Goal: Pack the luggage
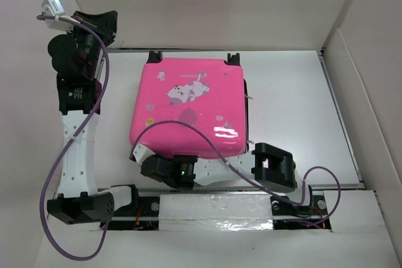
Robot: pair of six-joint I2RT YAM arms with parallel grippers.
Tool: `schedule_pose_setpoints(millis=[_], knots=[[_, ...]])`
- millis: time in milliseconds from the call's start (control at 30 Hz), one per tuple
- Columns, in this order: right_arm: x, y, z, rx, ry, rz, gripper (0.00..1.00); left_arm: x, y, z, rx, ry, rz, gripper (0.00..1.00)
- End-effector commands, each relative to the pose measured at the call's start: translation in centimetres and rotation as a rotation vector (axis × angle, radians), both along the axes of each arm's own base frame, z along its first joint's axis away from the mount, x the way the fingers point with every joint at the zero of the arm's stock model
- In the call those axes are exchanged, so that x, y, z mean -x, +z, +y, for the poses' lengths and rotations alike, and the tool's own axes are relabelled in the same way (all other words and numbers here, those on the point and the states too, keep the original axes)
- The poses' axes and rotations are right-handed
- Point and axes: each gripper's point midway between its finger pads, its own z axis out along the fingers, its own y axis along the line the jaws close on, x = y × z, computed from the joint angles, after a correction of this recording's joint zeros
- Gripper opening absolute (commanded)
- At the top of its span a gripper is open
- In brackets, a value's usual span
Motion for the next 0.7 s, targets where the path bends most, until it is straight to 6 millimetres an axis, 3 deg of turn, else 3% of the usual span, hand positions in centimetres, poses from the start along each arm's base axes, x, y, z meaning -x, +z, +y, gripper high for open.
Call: schedule_pose_setpoints(millis=[0,33,133,167,267,367,400,467,500,567,633,667], knots=[[-8.7,5.9,-0.4,-0.132,-0.145,-0.101,0.00,0.0,1.6,-0.7,-0.002,-0.039,-0.067,0.00],[-9.5,6.6,0.0,-0.147,-0.142,-0.105,0.00,-0.1,1.5,-0.7,-0.002,-0.039,-0.067,0.00],[-11.6,6.4,0.3,-0.149,-0.142,-0.079,0.00,-0.7,1.2,-0.8,-0.001,-0.047,-0.058,0.00],[-12.2,7.5,0.9,-0.177,-0.139,-0.078,0.00,-0.8,1.1,-0.8,-0.002,-0.049,-0.057,0.00],[-13.9,8.2,1.2,-0.212,-0.126,-0.052,0.00,-1.2,0.7,-0.9,-0.003,-0.057,-0.046,0.00],[-14.4,9.8,1.2,-0.260,-0.124,-0.032,0.00,-1.4,0.6,-1.1,-0.004,-0.070,-0.042,0.00],[-14.2,9.5,0.9,-0.252,-0.120,-0.027,0.00,-1.2,0.7,-1.2,-0.007,-0.072,-0.045,0.00],[-13.2,10.9,0.5,-0.278,-0.103,-0.035,0.01,-1.1,0.7,-1.2,-0.007,-0.074,-0.047,0.00],[-13.0,10.1,-0.2,-0.260,-0.108,-0.034,0.04,-0.7,0.9,-1.3,-0.002,-0.077,-0.051,0.00],[-12.1,11.6,-0.5,-0.283,-0.101,-0.035,0.10,-0.3,1.0,-1.6,0.014,-0.097,-0.061,0.00],[-10.3,12.0,-0.4,-0.290,-0.039,0.006,0.34,0.9,0.3,-2.4,0.053,-0.147,-0.057,0.00],[-9.6,14.0,-0.9,-0.328,-0.013,0.008,0.43,1.6,0.2,-2.5,0.065,-0.157,-0.070,0.00]])
